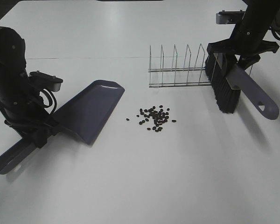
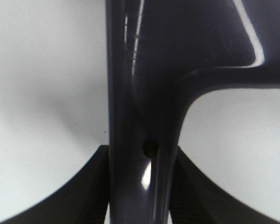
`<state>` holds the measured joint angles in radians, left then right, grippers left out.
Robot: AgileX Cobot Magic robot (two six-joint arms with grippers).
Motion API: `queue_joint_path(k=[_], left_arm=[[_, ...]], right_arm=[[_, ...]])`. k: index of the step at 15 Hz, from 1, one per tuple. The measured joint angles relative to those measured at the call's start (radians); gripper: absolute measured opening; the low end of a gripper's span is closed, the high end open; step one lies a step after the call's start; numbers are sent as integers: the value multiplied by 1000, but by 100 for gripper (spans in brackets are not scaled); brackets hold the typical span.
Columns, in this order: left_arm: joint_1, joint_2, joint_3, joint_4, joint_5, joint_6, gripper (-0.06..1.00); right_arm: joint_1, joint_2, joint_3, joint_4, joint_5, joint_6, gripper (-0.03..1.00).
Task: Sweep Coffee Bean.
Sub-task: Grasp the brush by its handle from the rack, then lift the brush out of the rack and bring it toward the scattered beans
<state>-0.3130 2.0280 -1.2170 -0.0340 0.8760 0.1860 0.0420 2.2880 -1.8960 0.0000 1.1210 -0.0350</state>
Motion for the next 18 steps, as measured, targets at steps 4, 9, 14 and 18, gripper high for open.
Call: queue_joint_path(k=[4, 9, 14, 18], left_arm=[[0, 0, 0, 7, -5, 0, 31], [0, 0, 0, 18, -9, 0, 31], [0, 0, 0, 70, -14, 11, 31], [-20, 0, 0, 116, -43, -11, 31]], right_arm=[[0, -25, 0, 0, 21, 24, 35], [2, -172, 0, -6, 48, 27, 35], [2, -279, 0, -8, 104, 27, 34], [2, -460, 94, 0, 103, 35, 34]])
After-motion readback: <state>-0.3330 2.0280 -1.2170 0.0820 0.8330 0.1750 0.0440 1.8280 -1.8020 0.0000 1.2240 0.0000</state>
